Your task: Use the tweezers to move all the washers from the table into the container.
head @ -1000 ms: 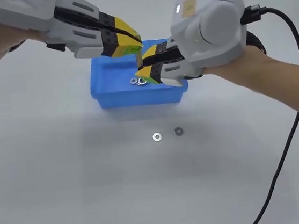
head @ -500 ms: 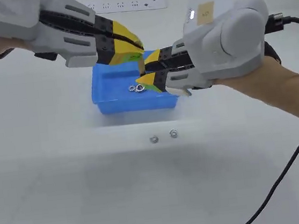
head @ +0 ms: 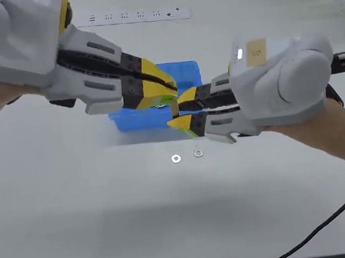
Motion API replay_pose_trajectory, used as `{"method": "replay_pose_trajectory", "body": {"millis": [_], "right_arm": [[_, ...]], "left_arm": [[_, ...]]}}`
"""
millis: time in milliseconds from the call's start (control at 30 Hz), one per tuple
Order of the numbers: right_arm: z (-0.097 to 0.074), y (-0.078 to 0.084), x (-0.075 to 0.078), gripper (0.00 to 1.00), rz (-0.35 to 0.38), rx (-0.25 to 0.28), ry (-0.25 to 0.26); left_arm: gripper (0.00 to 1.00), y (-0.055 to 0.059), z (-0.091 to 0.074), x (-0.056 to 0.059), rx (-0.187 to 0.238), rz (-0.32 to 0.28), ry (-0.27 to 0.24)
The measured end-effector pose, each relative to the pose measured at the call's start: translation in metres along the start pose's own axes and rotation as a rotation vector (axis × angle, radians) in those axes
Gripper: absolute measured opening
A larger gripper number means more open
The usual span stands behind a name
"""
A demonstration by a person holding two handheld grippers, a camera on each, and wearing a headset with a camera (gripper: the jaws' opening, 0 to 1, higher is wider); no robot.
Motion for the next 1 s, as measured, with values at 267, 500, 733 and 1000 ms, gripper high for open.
{"method": "replay_pose_trajectory", "body": {"millis": [267,500,733,1000], "right_arm": [[0.007,0.023,-0.010,0.14,0.030,-0.034,-0.024],[0.017,0.037,-0.014,0.14,0.054,-0.063,-0.051],[0.026,0.044,-0.011,0.14,0.079,-0.075,-0.068],[0.031,0.048,-0.007,0.14,0.091,-0.078,-0.071]], "left_arm": [[0.07,0.016,0.011,0.021,0.012,-0.078,0.014],[0.07,0.032,0.016,0.023,-0.005,-0.119,0.023],[0.06,0.044,0.019,0.016,-0.027,-0.132,0.018],[0.06,0.050,0.021,0.014,-0.033,-0.138,0.020]]}}
Point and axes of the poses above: the centre of the closed fingertips' face, and the gripper's own axes: z roughly forward along the fingers, x roughly to its right, y roughly out of its underside, the point moved 7 cm from there along -z, roughly backward along the fingers, and after that the axes turned 10 degrees about z, right-handed, at the moved point
